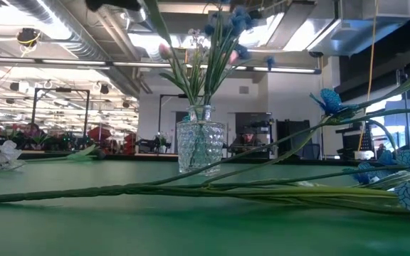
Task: Sort flowers into vase by color
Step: Put the bottom black tulip into the transparent vase, then put the black tulip into the transparent vase
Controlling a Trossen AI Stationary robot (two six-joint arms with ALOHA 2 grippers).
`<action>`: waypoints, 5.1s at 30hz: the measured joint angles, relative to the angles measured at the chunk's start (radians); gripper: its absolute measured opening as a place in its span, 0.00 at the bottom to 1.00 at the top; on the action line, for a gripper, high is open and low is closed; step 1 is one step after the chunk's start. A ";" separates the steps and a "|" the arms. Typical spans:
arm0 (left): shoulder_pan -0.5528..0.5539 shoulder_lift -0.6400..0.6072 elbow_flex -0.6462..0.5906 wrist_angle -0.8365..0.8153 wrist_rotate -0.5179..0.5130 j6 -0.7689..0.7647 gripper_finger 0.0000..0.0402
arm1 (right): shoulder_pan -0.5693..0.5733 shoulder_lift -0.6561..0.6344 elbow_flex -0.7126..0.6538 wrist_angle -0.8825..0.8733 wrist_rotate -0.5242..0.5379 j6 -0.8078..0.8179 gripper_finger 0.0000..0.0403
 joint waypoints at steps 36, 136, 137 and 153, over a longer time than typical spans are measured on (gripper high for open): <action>0.991 -0.061 -0.001 -0.588 0.137 -0.070 0.46 | 0.000 0.000 0.000 -0.026 0.000 -0.002 0.51; 0.162 -0.088 0.026 0.669 0.185 0.444 0.00 | -0.053 0.027 0.000 -0.122 0.007 0.113 0.51; 0.139 -0.069 0.026 0.672 0.122 0.448 0.00 | -0.053 0.027 0.000 -0.123 0.007 0.113 0.51; 0.031 0.269 0.026 0.895 -0.311 0.519 0.00 | -0.053 0.027 0.000 -0.132 -0.021 0.113 0.51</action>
